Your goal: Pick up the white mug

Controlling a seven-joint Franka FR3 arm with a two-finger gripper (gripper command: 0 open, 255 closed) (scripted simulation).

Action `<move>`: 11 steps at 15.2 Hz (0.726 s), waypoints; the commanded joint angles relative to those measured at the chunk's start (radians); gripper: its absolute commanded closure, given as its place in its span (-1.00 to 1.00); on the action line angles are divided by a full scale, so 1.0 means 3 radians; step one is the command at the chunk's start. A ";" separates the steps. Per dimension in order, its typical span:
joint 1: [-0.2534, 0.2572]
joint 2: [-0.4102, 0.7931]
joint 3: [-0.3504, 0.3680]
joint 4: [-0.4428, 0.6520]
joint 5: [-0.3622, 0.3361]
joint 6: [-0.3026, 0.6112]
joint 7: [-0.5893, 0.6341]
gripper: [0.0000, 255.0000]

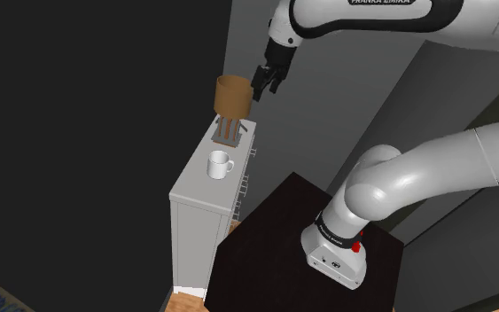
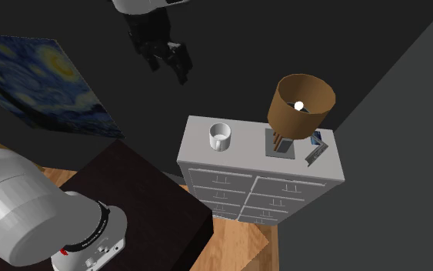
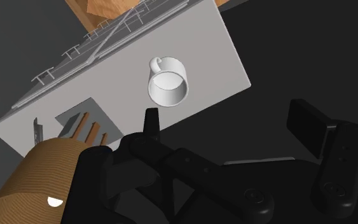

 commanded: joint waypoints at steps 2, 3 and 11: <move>0.0014 0.0249 -0.0014 -0.0138 0.0007 0.0368 0.0002 -1.00; 0.0017 0.0337 -0.0023 -0.0173 0.0007 0.0483 -0.0004 -1.00; 0.0046 0.1193 -0.0090 -0.0283 0.0043 0.1384 -0.0068 -1.00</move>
